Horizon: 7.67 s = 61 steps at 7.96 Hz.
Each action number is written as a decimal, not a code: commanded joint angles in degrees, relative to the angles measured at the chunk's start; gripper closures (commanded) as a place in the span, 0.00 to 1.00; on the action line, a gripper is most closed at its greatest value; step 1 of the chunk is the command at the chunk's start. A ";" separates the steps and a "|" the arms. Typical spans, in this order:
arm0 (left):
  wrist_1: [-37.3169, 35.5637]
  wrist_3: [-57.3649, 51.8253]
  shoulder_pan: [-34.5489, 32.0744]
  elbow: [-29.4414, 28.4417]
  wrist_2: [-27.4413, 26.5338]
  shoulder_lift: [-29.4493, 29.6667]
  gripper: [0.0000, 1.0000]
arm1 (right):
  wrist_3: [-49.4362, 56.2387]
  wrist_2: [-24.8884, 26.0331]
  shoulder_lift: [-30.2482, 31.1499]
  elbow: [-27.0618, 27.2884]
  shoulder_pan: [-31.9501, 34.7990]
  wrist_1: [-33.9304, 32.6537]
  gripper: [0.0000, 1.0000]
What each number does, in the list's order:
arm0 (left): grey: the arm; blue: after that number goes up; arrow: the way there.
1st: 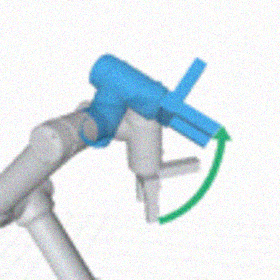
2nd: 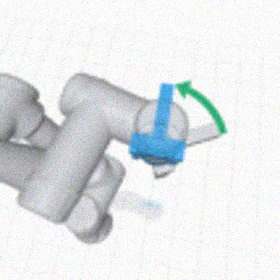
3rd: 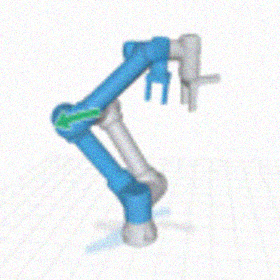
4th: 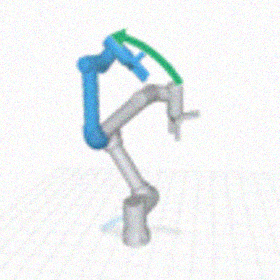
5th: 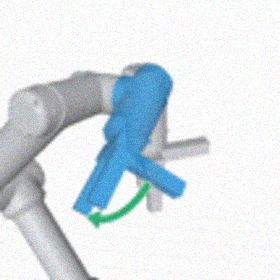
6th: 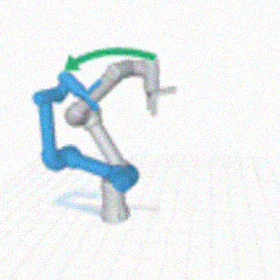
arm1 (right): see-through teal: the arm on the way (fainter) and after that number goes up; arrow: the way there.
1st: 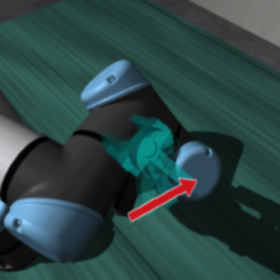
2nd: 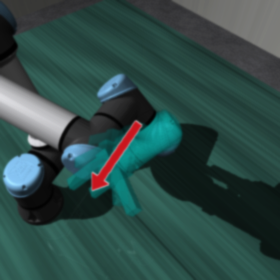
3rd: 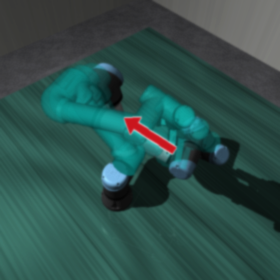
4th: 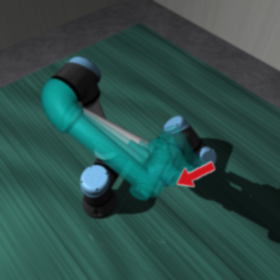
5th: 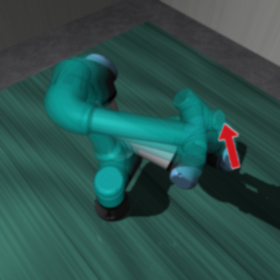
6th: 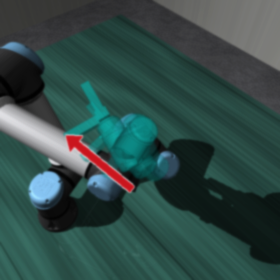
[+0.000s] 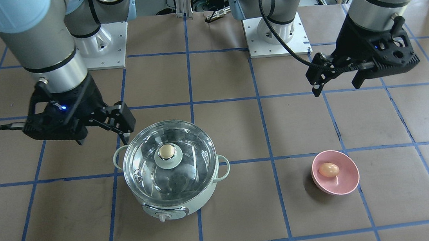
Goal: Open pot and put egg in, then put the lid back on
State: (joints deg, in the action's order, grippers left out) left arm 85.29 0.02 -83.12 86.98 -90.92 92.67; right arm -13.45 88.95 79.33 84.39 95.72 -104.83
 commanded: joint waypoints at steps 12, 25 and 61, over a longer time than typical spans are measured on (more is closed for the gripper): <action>-13.13 40.55 7.01 4.34 -2.61 16.30 0.00 | -7.12 0.70 -11.74 -0.63 10.19 -3.98 0.77; -21.03 63.43 7.71 4.87 1.44 25.80 0.00 | 21.32 -0.98 -3.83 -4.05 -12.46 10.25 1.00; -24.38 63.26 7.71 5.84 2.85 23.36 1.00 | 38.06 3.33 -7.17 -0.01 -20.58 2.19 1.00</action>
State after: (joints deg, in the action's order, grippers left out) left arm 60.77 63.02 -75.41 93.10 -87.83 118.59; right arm 24.61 92.22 72.68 84.29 75.15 -101.14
